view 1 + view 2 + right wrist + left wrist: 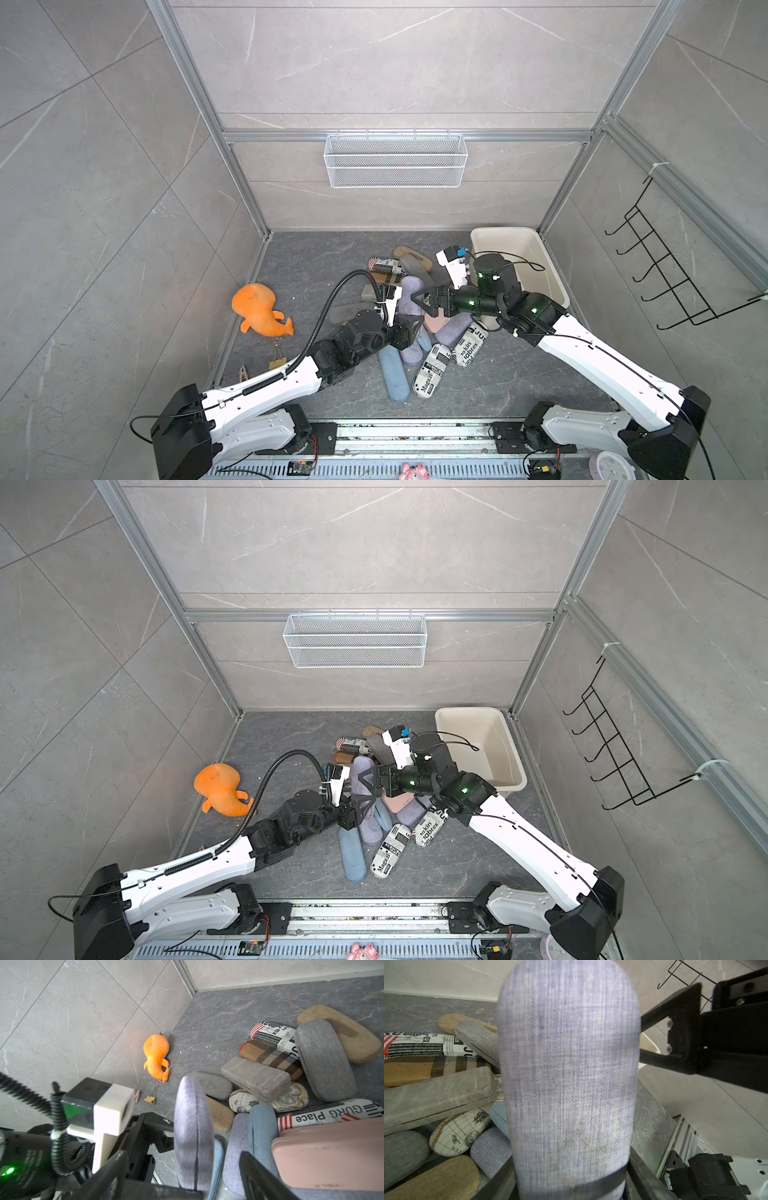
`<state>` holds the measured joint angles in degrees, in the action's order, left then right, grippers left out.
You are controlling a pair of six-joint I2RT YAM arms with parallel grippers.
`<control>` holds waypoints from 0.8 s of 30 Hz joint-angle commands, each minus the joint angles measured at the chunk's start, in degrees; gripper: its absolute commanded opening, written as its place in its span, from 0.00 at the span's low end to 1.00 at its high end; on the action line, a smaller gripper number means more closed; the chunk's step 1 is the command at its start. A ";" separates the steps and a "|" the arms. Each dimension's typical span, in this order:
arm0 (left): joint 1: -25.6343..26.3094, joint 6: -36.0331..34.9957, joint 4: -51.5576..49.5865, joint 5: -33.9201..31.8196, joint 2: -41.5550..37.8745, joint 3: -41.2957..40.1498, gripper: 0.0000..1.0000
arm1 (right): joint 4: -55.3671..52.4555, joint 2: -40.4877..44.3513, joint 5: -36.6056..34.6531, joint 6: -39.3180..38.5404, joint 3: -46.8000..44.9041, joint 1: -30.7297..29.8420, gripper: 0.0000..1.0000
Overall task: Put the glasses cases into the storage boxes
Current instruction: Place the glasses case in the storage box.
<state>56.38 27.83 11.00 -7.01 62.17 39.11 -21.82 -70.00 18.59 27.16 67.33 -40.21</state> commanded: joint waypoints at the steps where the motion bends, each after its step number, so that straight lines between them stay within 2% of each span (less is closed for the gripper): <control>1: 0.19 -0.48 5.66 0.97 -1.51 1.23 0.42 | 1.45 -3.16 -0.26 0.27 -0.50 -0.74 0.78; 3: 0.13 -0.31 6.26 0.90 -1.70 0.66 0.43 | 2.80 -4.49 0.85 0.55 -0.51 -1.09 0.71; 5: 0.13 -0.32 6.07 0.55 -1.62 0.74 0.43 | 4.06 -5.37 1.81 1.03 -0.34 -1.44 0.58; 8: 0.13 -0.05 6.11 0.07 -1.73 0.66 0.43 | 4.33 -5.68 1.64 1.14 0.08 -2.10 0.46; 13: 0.11 0.72 6.22 -1.05 -1.62 0.19 0.46 | 3.82 -4.53 -0.24 1.68 -0.01 -2.68 0.33; 14: 0.13 1.02 6.22 -1.29 -1.62 0.11 0.49 | 3.66 -4.49 -0.52 1.59 0.16 -2.84 0.32; 16: 0.07 1.43 5.90 -1.85 -1.53 -0.08 0.65 | 2.89 -4.53 -1.62 1.50 0.80 -2.90 0.30; 19: 0.08 2.41 4.89 -3.97 -2.31 -0.71 0.81 | 1.43 -4.95 -3.03 1.11 2.43 -2.95 0.28; 21: 0.09 2.57 4.22 -4.58 -3.48 -1.52 0.87 | -0.30 -5.42 -5.01 0.26 4.23 -2.95 0.27; 24: 0.13 2.72 2.30 -5.89 -6.16 -3.06 0.88 | -3.32 -6.79 -8.93 -1.33 7.99 -2.94 0.25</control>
<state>56.38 30.24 12.86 -10.09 58.89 37.01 -23.11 -75.99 14.02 27.24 70.61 -42.89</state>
